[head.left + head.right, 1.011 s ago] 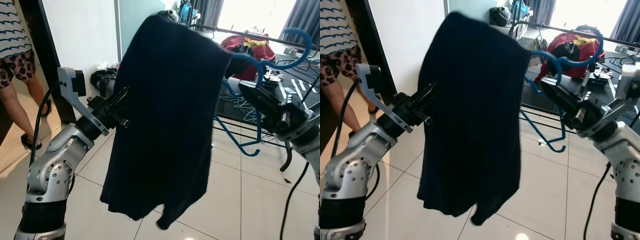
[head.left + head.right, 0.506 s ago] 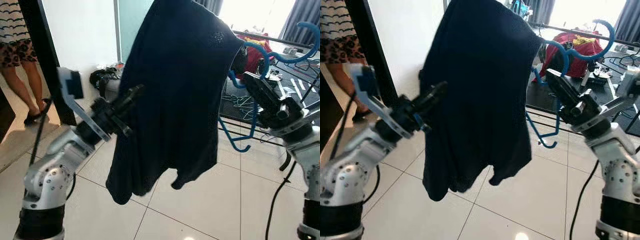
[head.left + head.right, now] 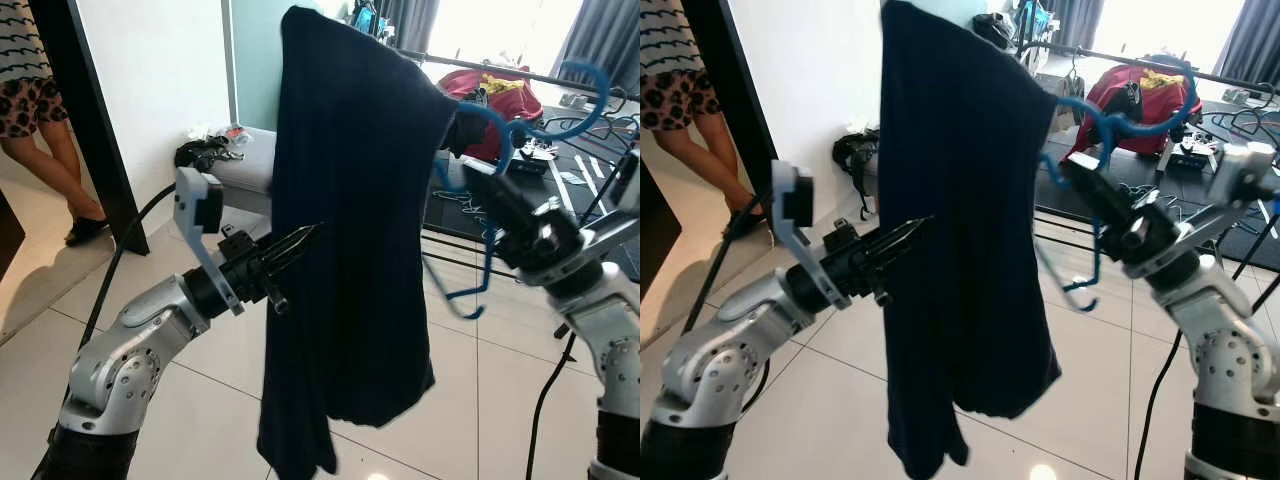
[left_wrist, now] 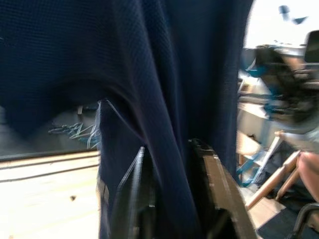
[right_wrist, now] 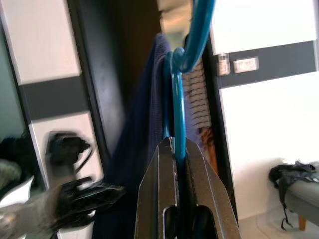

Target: Hang hanger

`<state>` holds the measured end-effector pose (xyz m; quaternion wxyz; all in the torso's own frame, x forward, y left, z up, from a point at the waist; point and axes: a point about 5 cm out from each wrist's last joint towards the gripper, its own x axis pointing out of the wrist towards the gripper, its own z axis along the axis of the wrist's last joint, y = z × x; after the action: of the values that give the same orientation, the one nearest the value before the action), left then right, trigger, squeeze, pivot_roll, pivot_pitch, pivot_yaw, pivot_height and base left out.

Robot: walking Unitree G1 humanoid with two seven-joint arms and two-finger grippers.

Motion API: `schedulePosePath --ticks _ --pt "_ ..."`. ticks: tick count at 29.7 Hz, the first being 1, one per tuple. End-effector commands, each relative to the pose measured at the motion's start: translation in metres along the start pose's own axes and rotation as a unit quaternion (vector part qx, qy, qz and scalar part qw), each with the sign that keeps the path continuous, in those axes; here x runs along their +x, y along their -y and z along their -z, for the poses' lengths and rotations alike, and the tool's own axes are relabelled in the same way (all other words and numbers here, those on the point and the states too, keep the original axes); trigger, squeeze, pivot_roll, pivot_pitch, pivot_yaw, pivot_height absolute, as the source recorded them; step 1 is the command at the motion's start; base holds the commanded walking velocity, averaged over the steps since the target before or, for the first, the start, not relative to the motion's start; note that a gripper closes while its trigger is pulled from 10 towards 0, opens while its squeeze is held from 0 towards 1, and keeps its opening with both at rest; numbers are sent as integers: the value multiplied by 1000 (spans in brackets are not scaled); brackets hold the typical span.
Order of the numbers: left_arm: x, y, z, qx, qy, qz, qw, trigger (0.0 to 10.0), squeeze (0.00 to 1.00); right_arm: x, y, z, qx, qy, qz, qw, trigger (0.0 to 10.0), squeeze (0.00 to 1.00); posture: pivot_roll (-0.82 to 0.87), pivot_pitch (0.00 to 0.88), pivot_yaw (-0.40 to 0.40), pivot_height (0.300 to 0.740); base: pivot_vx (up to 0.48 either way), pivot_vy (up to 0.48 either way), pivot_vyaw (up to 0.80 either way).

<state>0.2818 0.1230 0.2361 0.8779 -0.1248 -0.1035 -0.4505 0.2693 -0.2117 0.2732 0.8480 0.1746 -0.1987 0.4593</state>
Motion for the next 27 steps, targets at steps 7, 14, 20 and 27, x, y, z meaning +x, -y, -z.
schedulePosePath --ticks 7,14,20,27 --pt "-19 -13 -19 72 -36 15 997 10000 1000 -4 -15 -5 -9 -46 -65 997 10000 0 48 0 -65 740 0 0 0" --pt "-46 -28 -55 154 -84 38 984 10000 1000 -14 -11 -3 -21 -95 -67 993 10000 0 55 0 -66 740 0 0 0" --pt "-66 -32 -79 218 -164 74 959 10000 1000 -21 0 -3 -31 -115 -42 992 10000 0 56 0 -66 740 0 0 0" --pt "-83 -26 -67 242 -337 143 899 10000 1000 -22 8 16 -21 -148 -35 988 10000 0 59 0 -63 740 0 0 0"
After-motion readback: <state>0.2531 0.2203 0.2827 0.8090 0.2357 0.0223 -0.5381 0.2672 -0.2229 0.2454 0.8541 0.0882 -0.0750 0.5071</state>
